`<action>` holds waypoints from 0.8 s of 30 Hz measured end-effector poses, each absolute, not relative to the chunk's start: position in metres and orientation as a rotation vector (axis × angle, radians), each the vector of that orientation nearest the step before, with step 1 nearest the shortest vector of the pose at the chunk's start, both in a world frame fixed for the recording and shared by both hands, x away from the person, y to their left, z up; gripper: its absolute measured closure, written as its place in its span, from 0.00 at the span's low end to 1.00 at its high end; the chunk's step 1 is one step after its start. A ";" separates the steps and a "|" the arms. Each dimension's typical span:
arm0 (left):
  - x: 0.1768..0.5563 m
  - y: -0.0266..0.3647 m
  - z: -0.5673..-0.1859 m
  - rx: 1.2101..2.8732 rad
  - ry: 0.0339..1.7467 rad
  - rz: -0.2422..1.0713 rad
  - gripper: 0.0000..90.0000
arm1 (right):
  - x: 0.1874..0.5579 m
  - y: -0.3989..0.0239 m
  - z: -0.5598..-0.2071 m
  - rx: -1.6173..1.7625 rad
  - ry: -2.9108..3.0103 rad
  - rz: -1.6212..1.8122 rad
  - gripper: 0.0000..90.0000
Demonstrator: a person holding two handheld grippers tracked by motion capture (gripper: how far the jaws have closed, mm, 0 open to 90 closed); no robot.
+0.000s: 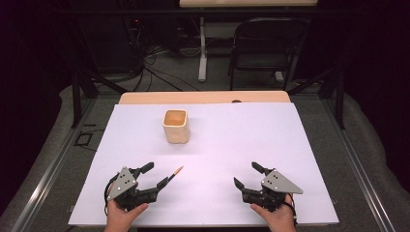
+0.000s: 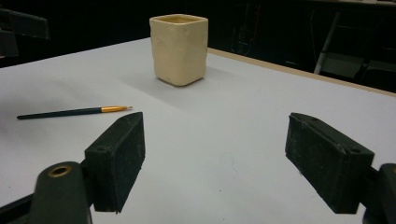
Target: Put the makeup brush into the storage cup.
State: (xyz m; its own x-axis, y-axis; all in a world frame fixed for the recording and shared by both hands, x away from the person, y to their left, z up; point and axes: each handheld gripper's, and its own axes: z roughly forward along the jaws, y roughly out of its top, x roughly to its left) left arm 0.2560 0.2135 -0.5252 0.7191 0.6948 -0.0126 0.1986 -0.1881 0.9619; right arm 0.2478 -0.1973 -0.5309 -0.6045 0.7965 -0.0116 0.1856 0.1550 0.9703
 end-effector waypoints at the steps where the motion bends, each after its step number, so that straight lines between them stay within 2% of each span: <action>1: 0.256 0.213 -0.525 1.742 0.716 0.521 0.31 | 0.248 -0.198 -0.531 0.933 1.897 1.474 0.22; 24: 0.265 0.227 -0.514 1.774 0.878 0.488 0.31 | 0.251 -0.193 -0.535 0.944 1.935 1.448 0.22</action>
